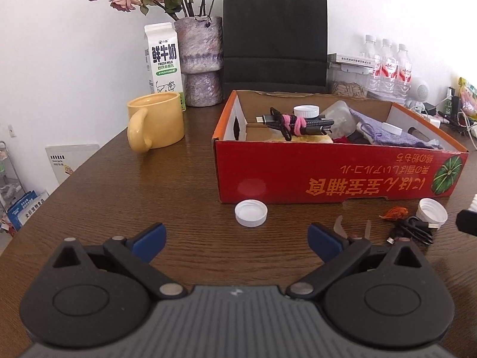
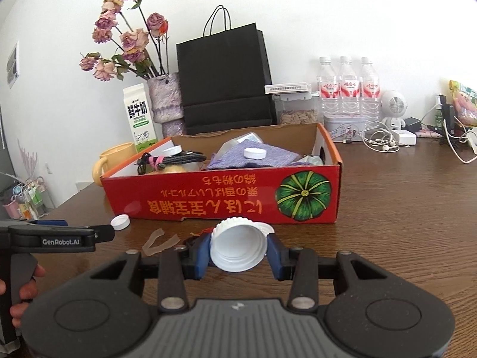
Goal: Organize objects
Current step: 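Grasp a large white cap with the right tool while the left tool grasps a small cap, then carry both caps over the box and open both tools to drop them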
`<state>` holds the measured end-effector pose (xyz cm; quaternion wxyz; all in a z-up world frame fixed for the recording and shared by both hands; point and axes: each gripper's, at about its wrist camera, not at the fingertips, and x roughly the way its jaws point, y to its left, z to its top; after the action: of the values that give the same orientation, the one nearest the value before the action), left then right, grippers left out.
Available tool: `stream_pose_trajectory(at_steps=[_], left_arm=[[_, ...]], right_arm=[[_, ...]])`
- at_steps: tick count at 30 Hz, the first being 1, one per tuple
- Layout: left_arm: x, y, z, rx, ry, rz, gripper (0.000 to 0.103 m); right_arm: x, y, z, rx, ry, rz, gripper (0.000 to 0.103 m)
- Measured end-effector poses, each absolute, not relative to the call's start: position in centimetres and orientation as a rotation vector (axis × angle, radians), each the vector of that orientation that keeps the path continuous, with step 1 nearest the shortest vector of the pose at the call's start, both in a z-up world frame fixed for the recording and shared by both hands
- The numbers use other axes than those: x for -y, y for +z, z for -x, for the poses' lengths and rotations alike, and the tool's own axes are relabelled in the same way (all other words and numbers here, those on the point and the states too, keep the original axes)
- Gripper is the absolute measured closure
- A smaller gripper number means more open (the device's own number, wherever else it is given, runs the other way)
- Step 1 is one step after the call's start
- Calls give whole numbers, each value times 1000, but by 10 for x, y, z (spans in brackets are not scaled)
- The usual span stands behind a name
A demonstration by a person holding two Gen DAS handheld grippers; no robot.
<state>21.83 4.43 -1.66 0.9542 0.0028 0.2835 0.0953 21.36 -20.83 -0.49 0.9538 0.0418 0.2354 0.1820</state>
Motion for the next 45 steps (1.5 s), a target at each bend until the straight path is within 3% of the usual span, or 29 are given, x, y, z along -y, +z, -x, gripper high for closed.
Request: stream_pose_trajectory(at_steps=[3,8,11,12,27,37,45], left_arm=[[-46,-18,-234,-599,212,-21,0],[-50,-24,-257,-656,205,18,21],[-50,-25,-263,-654,176,45,54],[-48,-25,-265,-651,171,43,73],[-37,-18,-244,-548,158,44,74],[-20,-7,-207,-407,130,9,74],[-6,-7,-200,-399,107,-21,74]], right_arm=[[211,-5,-215,-476,354,-92,64],[210,-6,-215,-473,353,-90,64],[210,-6,-215,-477,357,-90,64],[210,-6,-215,-479,358,-89,64],[209,-7,-215,-487,357,-91,64],[210,-5,-210,-427,345,-96,64],[206,1,-204,-358,351,-71,64]])
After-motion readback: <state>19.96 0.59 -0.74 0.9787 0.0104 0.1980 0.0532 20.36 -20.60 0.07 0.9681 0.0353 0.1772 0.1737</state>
